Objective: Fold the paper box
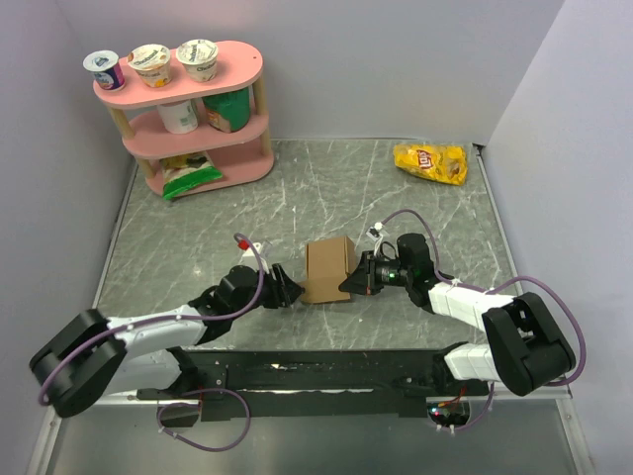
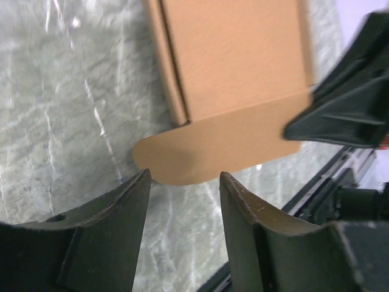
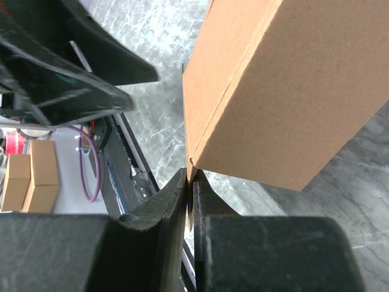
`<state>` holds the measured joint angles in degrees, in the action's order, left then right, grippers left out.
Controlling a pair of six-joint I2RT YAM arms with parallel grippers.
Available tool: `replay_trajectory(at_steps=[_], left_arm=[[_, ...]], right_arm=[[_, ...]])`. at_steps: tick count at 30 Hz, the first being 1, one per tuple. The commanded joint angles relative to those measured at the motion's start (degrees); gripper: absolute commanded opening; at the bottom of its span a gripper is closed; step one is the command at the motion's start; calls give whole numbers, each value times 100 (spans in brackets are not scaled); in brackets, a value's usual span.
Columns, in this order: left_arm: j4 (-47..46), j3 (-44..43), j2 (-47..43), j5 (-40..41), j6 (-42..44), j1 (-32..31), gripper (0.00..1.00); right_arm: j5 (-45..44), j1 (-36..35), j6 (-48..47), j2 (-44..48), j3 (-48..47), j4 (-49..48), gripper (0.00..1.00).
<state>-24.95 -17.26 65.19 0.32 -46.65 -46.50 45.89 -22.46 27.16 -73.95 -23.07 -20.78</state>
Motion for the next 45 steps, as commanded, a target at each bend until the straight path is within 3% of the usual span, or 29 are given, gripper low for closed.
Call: replay_trajectory(at_steps=[1,9,19,24,37,45], left_arm=[[-719,-103,547,-242,-37,-17,56],[-1723,-59,1127,-550,130,-17,58],[-2260,-260,2128,-875,306,-17,57],[-2760,-208,2463,-1060,236,-8,57],[-4544,-76,3157,-1833,236,-17,56],[-5370,82,3351,-1904,-36,-17,40]], right_arm=[[-1,13,-53,171,-13,-146,13],[-1,22,-26,232,13,-111,13],[52,22,9,224,39,-164,12],[34,31,26,188,57,-155,2],[175,31,53,-190,118,-436,1],[96,31,-158,-32,66,-120,1]])
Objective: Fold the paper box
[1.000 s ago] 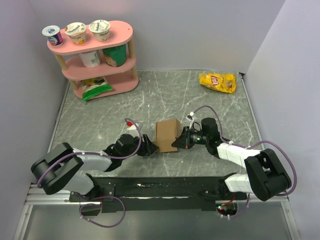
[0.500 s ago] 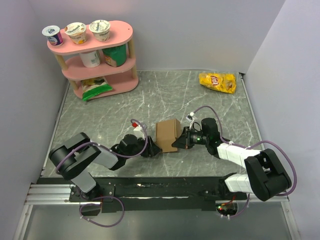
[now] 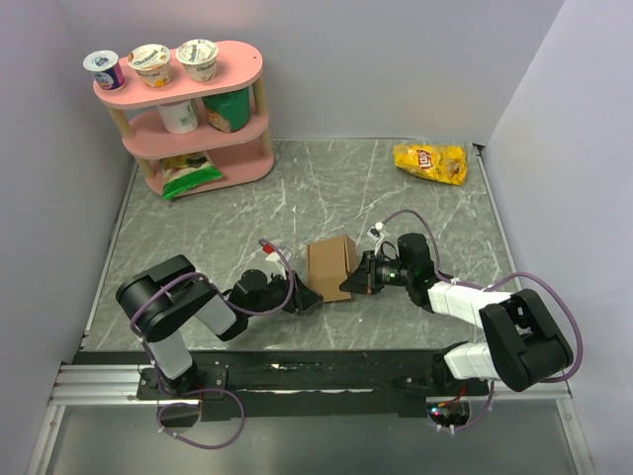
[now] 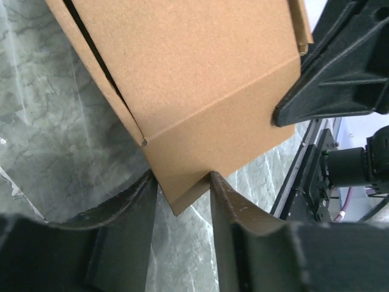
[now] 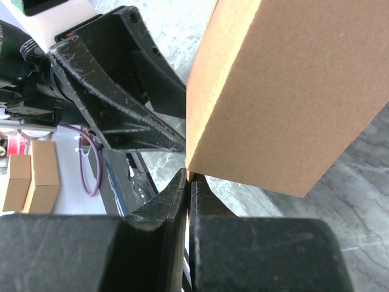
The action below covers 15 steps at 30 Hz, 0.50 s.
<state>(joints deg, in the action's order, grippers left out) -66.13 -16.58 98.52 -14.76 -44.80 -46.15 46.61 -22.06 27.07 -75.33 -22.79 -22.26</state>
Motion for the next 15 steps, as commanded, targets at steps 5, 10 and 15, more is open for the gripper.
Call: replay_trajectory(at_steps=[5,10,15], left_arm=[[-1833,304,62,-334,-424,-52,31],[-1632,295,10,-440,-398,-52,51],[-1009,629,-796,-80,-100,27,94]], right_arm=[[50,-8,-140,89,37,2,1],[120,-8,17,167,-6,29,1],[24,0,246,527,-191,634,0]])
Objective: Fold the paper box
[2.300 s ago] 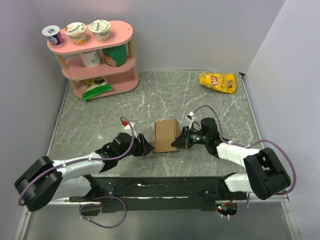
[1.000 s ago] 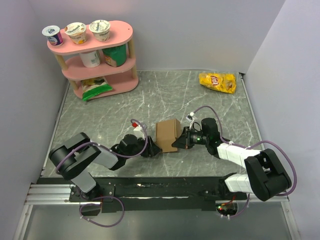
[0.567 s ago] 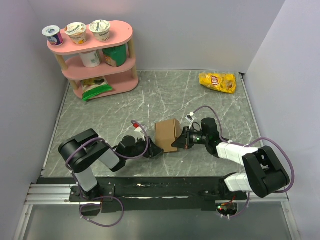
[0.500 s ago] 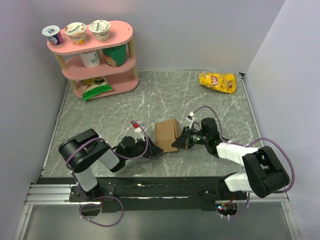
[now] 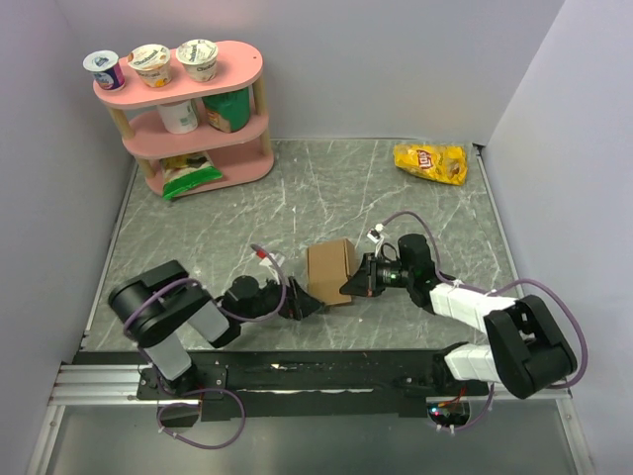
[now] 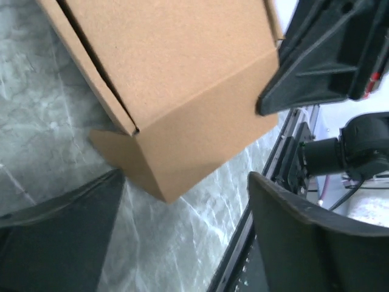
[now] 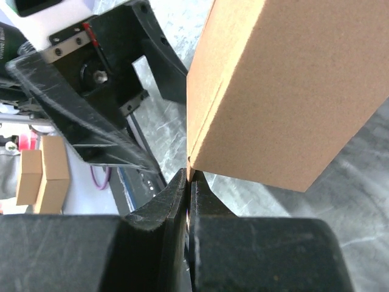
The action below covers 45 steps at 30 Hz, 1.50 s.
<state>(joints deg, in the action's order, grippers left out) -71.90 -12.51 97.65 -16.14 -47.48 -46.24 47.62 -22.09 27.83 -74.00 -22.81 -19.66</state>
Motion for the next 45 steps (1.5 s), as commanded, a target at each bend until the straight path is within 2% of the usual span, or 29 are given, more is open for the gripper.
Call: replay_trajectory(at_steps=[1,2,5,6,8,9,12,13,17,19,23,26,28,30,33,35,37,38,40,43,45], left_arm=[[-274,336,-903,128,230,79,97],[41,398,-1088,172,327,97,99],[570,627,-2019,304,511,150,96],[1059,671,-2622,357,556,159,96],[1659,706,-3266,610,800,159,96],[2462,672,-3870,734,915,159,96],[3513,513,-4786,1349,1399,159,96],[4029,443,-4938,1533,1530,159,96],[4571,294,-5054,2122,2164,98,96],[4343,232,-4826,2237,2409,-190,98],[4185,-40,-4413,3195,3155,-1000,98],[3895,3,-4403,3398,3726,-1466,98],[3745,91,-4535,3198,3965,-1589,98],[3736,109,-4657,3240,4395,-1704,97],[2607,546,-4694,3257,5291,-2230,96],[2453,487,-4370,3826,5730,-2617,96],[2261,321,-4062,4012,5977,-2967,96],[2120,276,-3695,4501,6353,-3144,96],[1420,241,-3385,4742,6777,-3539,96],[767,380,-3050,4927,7191,-3629,96],[-24,556,-2962,4876,7446,-3638,96]], right_arm=[[-129,29,257,534,-285,523,0],[-164,38,292,622,-329,864,0],[-156,160,389,921,-479,1427,0],[-121,204,398,983,-514,1560,0],[37,327,486,1159,-584,1746,0],[98,363,538,1220,-584,1859,0],[318,477,907,1431,-541,1922,0],[371,503,1143,1562,-488,1922,0],[459,556,1724,2046,-356,2132,0],[450,609,2074,2414,-286,2316,0],[669,855,2629,2890,-102,2546,0],[1012,1197,2955,3075,48,2633,0],[1266,1503,2947,3119,-30,2826,0],[1390,1646,2816,3137,-171,3353,0],[1593,1734,2640,3172,-434,4012,0],[1663,1734,2770,3277,-540,4154,0],[1786,1760,3200,3409,-515,4085,0],[1917,1760,3350,3444,-505,4058,0],[2006,1769,3509,3462,-592,4284,0],[2295,1953,3422,3383,-812,4723,0],[2305,1936,2951,3209,-988,5163,0]])
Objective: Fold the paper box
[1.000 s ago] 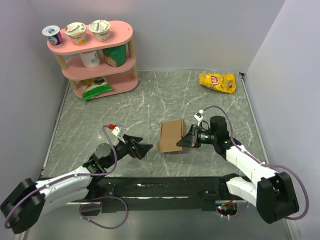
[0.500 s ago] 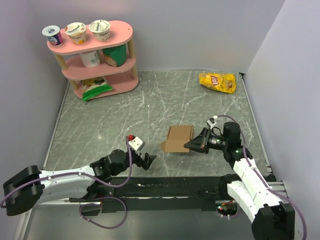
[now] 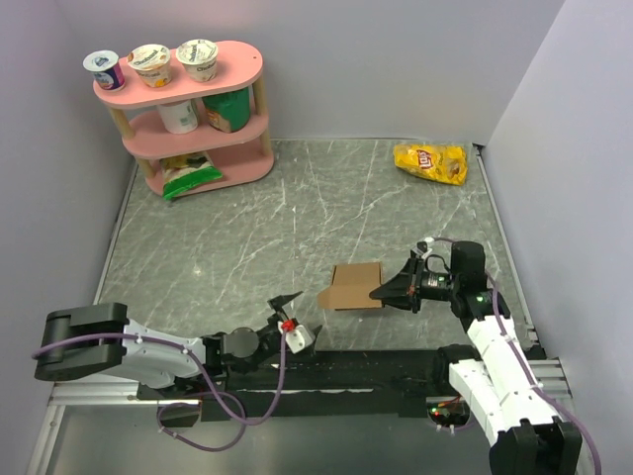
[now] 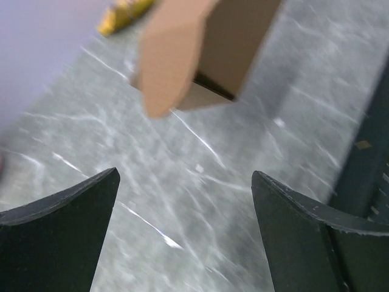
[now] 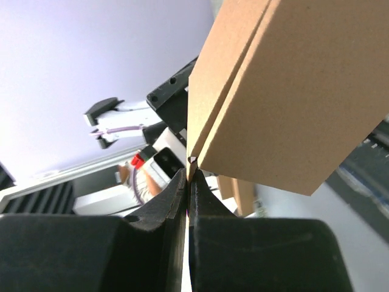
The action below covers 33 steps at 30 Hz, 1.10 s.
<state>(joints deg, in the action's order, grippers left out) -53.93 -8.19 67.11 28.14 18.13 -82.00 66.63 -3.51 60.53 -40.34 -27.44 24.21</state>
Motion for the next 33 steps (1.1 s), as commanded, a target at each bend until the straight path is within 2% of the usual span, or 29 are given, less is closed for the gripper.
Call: replay_trajectory(at_steps=[1,3,5,7,13,17,19,25,33], left_arm=[[-1944,107,83,351,929,-71,96],[-1788,-68,21,158,1034,-71,96],[-2136,-52,13,-45,1184,-62,96],[-2087,-69,-5,-246,1245,-62,96],[-1542,-104,-312,-1011,790,-62,96],[-1111,-166,-672,-1626,420,-62,96],[-1032,-201,-664,-1636,437,-62,96],[-496,-561,-594,-2216,236,-62,96],[-487,-544,-541,-2199,103,-62,96]], right_arm=[[456,78,-453,-220,-656,1118,0],[561,61,-342,-282,-648,1113,0],[649,-1,-227,-282,-631,1095,0],[815,-9,-25,-273,-631,1086,0],[1308,52,749,-80,-534,804,0],[1589,69,531,-246,-692,1058,0],[1608,70,65,-439,-946,1524,0],[1704,61,-129,-545,-1062,1745,0],[1739,52,2,-458,-903,1587,0]])
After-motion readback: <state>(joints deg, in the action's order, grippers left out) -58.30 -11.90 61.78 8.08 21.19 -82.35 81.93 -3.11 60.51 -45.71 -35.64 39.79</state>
